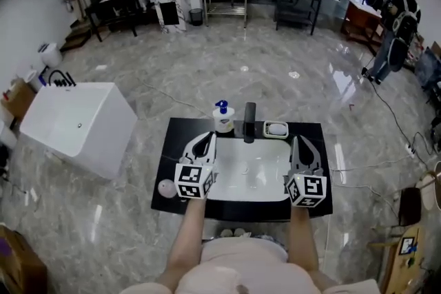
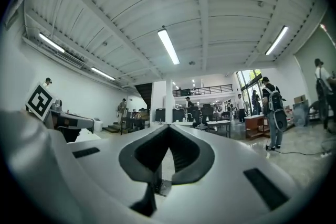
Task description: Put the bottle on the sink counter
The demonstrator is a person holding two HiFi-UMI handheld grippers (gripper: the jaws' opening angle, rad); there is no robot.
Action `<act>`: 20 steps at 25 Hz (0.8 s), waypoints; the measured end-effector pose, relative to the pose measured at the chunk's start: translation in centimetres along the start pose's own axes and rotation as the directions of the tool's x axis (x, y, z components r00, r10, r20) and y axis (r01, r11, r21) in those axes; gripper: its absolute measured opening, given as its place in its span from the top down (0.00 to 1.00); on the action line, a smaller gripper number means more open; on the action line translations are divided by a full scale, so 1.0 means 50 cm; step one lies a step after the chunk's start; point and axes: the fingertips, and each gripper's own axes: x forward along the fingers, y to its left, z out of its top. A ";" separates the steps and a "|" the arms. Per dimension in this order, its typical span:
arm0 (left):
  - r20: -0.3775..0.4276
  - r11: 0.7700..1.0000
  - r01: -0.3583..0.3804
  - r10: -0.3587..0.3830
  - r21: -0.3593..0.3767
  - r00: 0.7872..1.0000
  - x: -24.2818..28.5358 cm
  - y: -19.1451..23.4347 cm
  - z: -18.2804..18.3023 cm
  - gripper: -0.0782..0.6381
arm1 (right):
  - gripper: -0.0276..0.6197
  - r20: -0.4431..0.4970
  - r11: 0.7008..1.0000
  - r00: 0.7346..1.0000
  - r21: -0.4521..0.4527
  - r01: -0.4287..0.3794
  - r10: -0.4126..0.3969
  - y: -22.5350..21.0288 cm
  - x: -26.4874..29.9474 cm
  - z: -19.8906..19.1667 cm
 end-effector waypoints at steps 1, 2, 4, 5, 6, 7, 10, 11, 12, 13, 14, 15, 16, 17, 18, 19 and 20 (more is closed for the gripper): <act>-0.001 1.000 0.007 -0.007 0.001 1.000 0.004 -0.004 -0.001 0.85 | 0.93 -0.007 1.000 1.000 -0.018 0.013 -0.013 -0.005 -0.001 -0.002; -0.001 1.000 0.011 -0.011 0.001 1.000 0.009 -0.007 -0.002 0.85 | 0.93 -0.016 0.999 1.000 -0.040 0.025 -0.026 -0.009 -0.001 -0.005; -0.002 1.000 0.017 -0.017 -0.001 1.000 0.017 -0.011 -0.007 0.85 | 0.94 -0.028 0.997 0.999 -0.060 0.040 -0.042 -0.018 0.000 -0.013; -0.002 1.000 0.019 -0.019 -0.002 1.000 0.020 -0.012 -0.011 0.85 | 0.94 -0.030 0.998 0.998 -0.051 0.045 -0.046 -0.023 0.000 -0.018; -0.002 1.000 0.020 -0.020 -0.003 1.000 0.023 -0.014 -0.013 0.85 | 0.94 -0.032 0.998 0.998 -0.038 0.047 -0.049 -0.028 -0.001 -0.022; -0.001 1.000 0.022 -0.022 -0.005 1.000 0.025 -0.015 -0.015 0.85 | 0.94 -0.034 0.998 0.998 -0.029 0.049 -0.050 -0.032 -0.002 -0.024; 0.002 1.000 0.025 -0.025 -0.007 1.000 0.028 -0.019 -0.015 0.85 | 0.94 -0.034 0.999 0.998 -0.012 0.053 -0.053 -0.042 -0.004 -0.025; 0.003 1.000 0.024 -0.024 -0.008 1.000 0.028 -0.020 -0.014 0.85 | 0.94 -0.034 0.999 0.998 -0.008 0.054 -0.054 -0.045 -0.005 -0.025; 0.003 1.000 0.023 -0.023 -0.008 1.000 0.027 -0.021 -0.014 0.85 | 0.94 -0.035 0.999 0.998 -0.007 0.054 -0.054 -0.046 -0.005 -0.024; 0.004 1.000 0.020 -0.020 -0.008 1.000 0.027 -0.021 -0.013 0.85 | 0.94 -0.037 0.999 0.998 -0.010 0.053 -0.054 -0.046 -0.006 -0.024; 0.003 1.000 0.016 -0.016 -0.007 1.000 0.025 -0.020 -0.013 0.85 | 0.94 -0.039 0.999 0.998 -0.013 0.053 -0.053 -0.046 -0.007 -0.024; 0.002 1.000 0.013 -0.013 -0.006 1.000 0.024 -0.021 -0.014 0.85 | 0.94 -0.042 0.998 0.998 -0.017 0.053 -0.053 -0.047 -0.008 -0.025; 0.001 1.000 0.012 -0.012 -0.006 1.000 0.023 -0.021 -0.015 0.85 | 0.94 -0.043 0.998 0.998 -0.017 0.053 -0.054 -0.047 -0.009 -0.026; 0.001 1.000 0.012 -0.012 -0.007 1.000 0.022 -0.022 -0.015 0.85 | 0.94 -0.043 0.998 0.998 -0.016 0.053 -0.054 -0.048 -0.010 -0.026; 0.002 1.000 0.012 -0.012 -0.008 1.000 0.021 -0.023 -0.016 0.85 | 0.94 -0.043 0.998 0.998 -0.015 0.053 -0.053 -0.049 -0.011 -0.026; 0.003 1.000 0.012 -0.012 -0.009 1.000 0.020 -0.024 -0.016 0.85 | 0.94 -0.042 0.999 0.998 -0.015 0.051 -0.052 -0.049 -0.012 -0.025; 0.002 1.000 0.013 -0.013 -0.010 1.000 0.020 -0.024 -0.017 0.85 | 0.94 -0.043 0.999 0.998 -0.016 0.050 -0.051 -0.049 -0.013 -0.025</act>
